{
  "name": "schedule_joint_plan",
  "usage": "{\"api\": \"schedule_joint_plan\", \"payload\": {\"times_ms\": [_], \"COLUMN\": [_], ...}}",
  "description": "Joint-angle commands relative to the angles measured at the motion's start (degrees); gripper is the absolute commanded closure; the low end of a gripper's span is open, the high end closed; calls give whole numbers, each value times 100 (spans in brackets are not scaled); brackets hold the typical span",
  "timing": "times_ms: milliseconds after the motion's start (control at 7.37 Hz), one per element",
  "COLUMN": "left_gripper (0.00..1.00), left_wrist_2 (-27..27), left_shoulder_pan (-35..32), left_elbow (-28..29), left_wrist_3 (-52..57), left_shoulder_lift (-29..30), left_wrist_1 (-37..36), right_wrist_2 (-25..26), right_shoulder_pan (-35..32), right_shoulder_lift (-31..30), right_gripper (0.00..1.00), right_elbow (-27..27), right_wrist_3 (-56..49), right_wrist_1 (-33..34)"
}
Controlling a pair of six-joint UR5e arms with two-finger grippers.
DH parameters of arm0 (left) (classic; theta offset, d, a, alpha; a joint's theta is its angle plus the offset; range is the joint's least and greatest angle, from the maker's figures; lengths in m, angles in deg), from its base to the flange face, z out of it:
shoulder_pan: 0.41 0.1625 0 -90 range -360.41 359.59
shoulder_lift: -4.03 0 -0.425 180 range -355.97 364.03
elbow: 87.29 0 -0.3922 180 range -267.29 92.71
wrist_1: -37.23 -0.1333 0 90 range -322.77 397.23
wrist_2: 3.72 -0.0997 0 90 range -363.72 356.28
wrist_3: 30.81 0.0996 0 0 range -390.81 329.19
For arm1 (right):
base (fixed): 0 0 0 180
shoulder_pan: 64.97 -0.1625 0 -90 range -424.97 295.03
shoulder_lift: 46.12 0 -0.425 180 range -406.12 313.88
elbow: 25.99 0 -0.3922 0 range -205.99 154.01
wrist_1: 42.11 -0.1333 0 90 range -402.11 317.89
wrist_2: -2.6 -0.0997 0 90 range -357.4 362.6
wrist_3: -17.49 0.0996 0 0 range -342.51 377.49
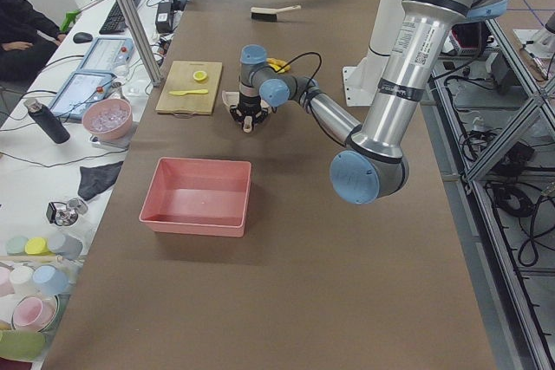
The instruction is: Sweep and dump trash into bin
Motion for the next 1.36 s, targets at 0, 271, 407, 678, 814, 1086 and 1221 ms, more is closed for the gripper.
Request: {"api": "schedule_joint_plan", "payload": {"times_ms": [0, 271, 407, 678, 814, 1086, 1221], "left_gripper": [100, 100, 100, 100, 100, 100, 100], "left_wrist_2": [-2, -2, -2, -2, -2, -2, -2], "left_shoulder_pan": [-35, -44, -35, -26, -26, -18, -18], "left_elbow": [-27, -27, -1, 8, 8, -9, -27], "left_wrist_3": [-4, -4, -4, -100, -109, -205, -206], "left_shoulder_lift": [9, 26, 26, 70, 70, 97, 149], "left_wrist_1": [-3, -3, -3, -12, -12, -56, -143], "right_wrist_2": [-322, -655, -483, 467, 459, 503, 521], "right_shoulder_pan": [344, 519, 1034, 1923, 2075, 2259, 2452], "right_shoulder_lift": [161, 119, 179, 688, 655, 157, -90], "right_gripper": [0, 0, 0, 0, 0, 0, 0], "right_elbow": [-66, -48, -109, -127, -110, -92, -75], "right_wrist_3": [510, 354, 457, 1559, 1844, 2293, 2808], "right_wrist_1": [-63, -203, -370, -424, -746, -1474, -2097]}}
